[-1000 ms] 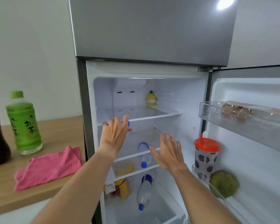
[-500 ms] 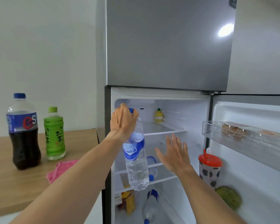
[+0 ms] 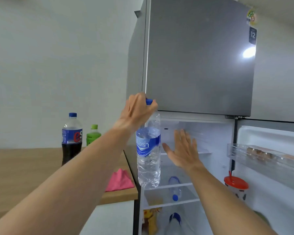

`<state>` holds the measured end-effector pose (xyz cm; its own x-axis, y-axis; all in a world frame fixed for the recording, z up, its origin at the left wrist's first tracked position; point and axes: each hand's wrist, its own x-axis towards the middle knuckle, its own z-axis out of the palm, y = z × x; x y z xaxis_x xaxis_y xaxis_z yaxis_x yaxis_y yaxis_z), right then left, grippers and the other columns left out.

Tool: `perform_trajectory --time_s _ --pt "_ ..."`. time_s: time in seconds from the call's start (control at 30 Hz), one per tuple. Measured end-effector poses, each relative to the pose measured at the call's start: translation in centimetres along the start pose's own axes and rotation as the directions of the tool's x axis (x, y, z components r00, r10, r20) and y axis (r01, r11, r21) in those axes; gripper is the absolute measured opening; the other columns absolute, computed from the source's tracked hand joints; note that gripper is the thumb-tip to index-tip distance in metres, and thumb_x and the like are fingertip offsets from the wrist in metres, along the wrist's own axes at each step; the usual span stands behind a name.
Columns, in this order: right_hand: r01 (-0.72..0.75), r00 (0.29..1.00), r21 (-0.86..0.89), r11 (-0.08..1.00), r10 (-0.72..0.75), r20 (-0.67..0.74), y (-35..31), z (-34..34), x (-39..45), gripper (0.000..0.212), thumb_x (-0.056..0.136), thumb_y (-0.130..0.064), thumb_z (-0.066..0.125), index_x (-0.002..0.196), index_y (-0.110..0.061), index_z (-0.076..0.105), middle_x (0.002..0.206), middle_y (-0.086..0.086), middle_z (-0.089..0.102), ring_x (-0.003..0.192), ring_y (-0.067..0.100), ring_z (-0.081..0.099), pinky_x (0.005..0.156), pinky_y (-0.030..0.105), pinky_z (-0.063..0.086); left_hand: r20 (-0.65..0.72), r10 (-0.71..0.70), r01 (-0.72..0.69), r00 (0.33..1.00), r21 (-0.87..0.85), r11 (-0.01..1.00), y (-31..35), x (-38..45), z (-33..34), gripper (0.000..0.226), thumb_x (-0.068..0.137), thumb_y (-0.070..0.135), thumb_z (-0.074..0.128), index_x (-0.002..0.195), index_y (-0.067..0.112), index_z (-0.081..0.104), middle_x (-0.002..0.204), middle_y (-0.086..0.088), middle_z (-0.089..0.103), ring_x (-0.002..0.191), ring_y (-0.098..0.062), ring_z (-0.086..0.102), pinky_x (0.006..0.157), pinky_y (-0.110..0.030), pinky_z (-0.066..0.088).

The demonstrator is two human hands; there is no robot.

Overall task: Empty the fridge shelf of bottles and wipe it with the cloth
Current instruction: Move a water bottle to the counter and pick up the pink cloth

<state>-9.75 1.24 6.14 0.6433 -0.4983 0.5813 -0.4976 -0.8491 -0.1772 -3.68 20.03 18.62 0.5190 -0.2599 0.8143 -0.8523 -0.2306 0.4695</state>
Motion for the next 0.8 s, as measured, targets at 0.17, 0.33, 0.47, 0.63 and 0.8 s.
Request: perform_trajectory --time_s 0.17,0.33,0.47,0.63,0.8 --pt "0.102 0.995 0.027 0.994 -0.102 -0.005 -6.1 -1.1 0.6 0.087 0.096 -0.068 0.03 0.162 -0.017 0.003 0.171 0.01 -0.001 0.158 0.027 -0.001 0.126 0.051 0.0 -0.075 -0.041 0.047 0.996 0.076 0.996 -2.9 0.8 -7.0 0.032 0.083 0.037 0.054 0.079 0.006 0.06 0.082 -0.011 0.064 0.072 -0.036 0.06 0.056 -0.034 0.045" --pt "0.257 0.966 0.067 0.964 -0.255 -0.032 -12.8 -0.9 0.2 0.084 0.098 -0.063 0.033 0.162 -0.015 0.007 0.171 0.011 -0.003 0.158 0.026 -0.006 0.126 0.047 -0.002 -0.134 -0.096 0.123 0.986 0.213 0.969 -6.3 1.3 -12.5 0.04 0.086 0.037 0.054 0.084 -0.003 0.059 0.092 -0.021 0.065 0.069 -0.037 0.058 0.059 -0.038 0.054" --pt "0.328 0.944 0.121 0.937 -0.329 -0.014 -17.4 0.6 -0.1 0.084 0.098 -0.061 0.035 0.162 -0.013 0.009 0.17 0.015 0.001 0.158 0.028 -0.002 0.127 0.048 0.002 -0.154 -0.124 0.166 0.98 0.3 0.939 -9.9 0.7 -15.6 0.033 0.087 0.037 0.055 0.086 0.004 0.06 0.093 -0.017 0.064 0.074 -0.034 0.064 0.06 -0.034 0.05" --pt "0.352 0.929 0.181 0.918 -0.366 0.054 -20.8 4.5 0.2 0.084 0.098 -0.063 0.033 0.162 -0.014 0.007 0.17 0.014 0.0 0.158 0.028 -0.001 0.127 0.05 0.004 -0.19 -0.138 0.206 0.972 0.404 0.891 -14.8 0.4 -17.7 0.031 0.089 0.035 0.057 0.086 0.005 0.06 0.09 -0.014 0.063 0.074 -0.032 0.06 0.057 -0.032 0.043" --pt "0.265 0.909 0.101 0.959 -0.284 0.305 -20.2 10.9 -1.8 0.092 0.095 -0.069 0.029 0.162 -0.011 0.003 0.17 0.017 -0.006 0.157 0.032 -0.006 0.127 0.052 -0.002 -0.22 -0.168 0.252 0.961 0.44 0.862 -18.4 1.1 -17.8 0.036 0.091 0.037 0.055 0.091 0.001 0.06 0.096 -0.016 0.063 0.084 -0.038 0.06 0.063 -0.039 0.048"
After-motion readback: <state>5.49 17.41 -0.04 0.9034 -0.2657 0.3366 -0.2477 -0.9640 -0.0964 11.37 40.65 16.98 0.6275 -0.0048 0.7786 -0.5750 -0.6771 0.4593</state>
